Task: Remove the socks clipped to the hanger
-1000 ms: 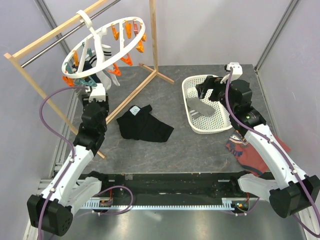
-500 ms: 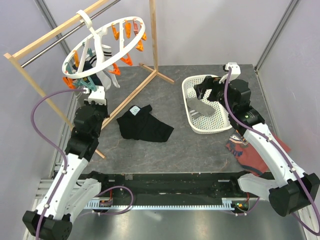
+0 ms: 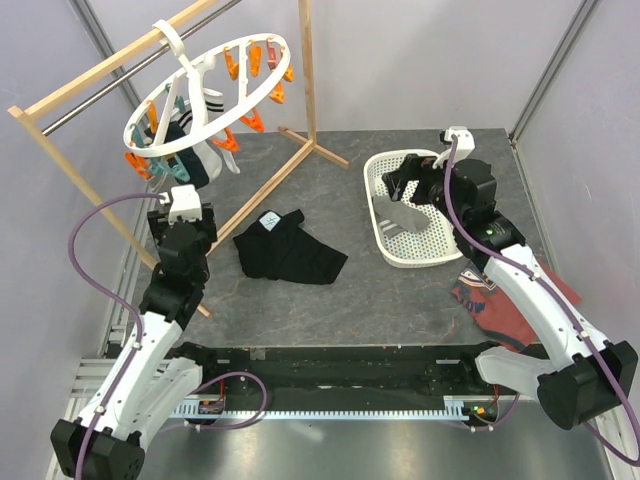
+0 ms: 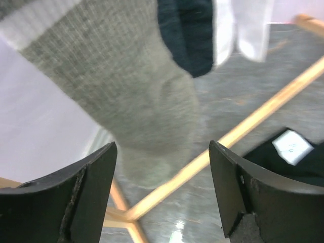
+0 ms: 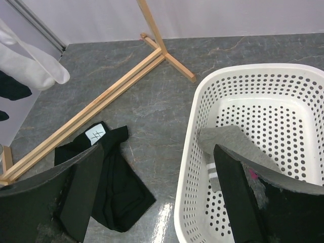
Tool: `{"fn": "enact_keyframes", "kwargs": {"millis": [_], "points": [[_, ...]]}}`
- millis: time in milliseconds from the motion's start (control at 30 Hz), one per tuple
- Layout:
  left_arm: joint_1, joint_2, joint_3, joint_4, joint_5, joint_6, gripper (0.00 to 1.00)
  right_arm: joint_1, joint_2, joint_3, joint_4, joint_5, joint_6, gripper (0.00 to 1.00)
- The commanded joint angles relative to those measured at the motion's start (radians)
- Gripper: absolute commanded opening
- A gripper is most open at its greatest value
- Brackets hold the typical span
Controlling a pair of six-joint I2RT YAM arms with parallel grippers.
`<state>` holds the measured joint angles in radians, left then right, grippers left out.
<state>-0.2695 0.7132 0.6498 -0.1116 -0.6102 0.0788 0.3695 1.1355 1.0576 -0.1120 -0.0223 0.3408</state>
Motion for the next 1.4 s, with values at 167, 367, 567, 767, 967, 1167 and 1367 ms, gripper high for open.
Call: {"fn": "enact_keyframes", "kwargs": {"millis": [167,367,567,767,967,1167,1367], "points": [[0.085,0.078,-0.024,0.280,-0.111,0.205,0.82,0.009,0.016,0.074,-0.014,-0.045,-0.008,0.98],[0.113,0.106,-0.052,0.349,0.028,0.237,0.77,0.022,0.014,0.131,-0.068,-0.047,-0.011,0.98],[0.112,0.017,0.033,0.129,0.259,0.141,0.13,0.051,0.003,0.128,-0.072,-0.024,0.001,0.98],[0.112,-0.052,0.111,-0.006,0.440,0.014,0.02,0.091,0.021,0.104,-0.058,-0.011,-0.013,0.98],[0.112,-0.080,0.151,-0.074,0.682,-0.161,0.02,0.250,0.004,0.061,0.073,-0.015,-0.031,0.98],[0.112,-0.087,0.177,-0.105,0.835,-0.264,0.02,0.391,-0.020,-0.039,0.253,0.042,-0.039,0.98],[0.110,-0.097,0.174,-0.082,1.024,-0.330,0.02,0.566,0.017,-0.054,0.388,0.085,-0.136,0.96]]}}
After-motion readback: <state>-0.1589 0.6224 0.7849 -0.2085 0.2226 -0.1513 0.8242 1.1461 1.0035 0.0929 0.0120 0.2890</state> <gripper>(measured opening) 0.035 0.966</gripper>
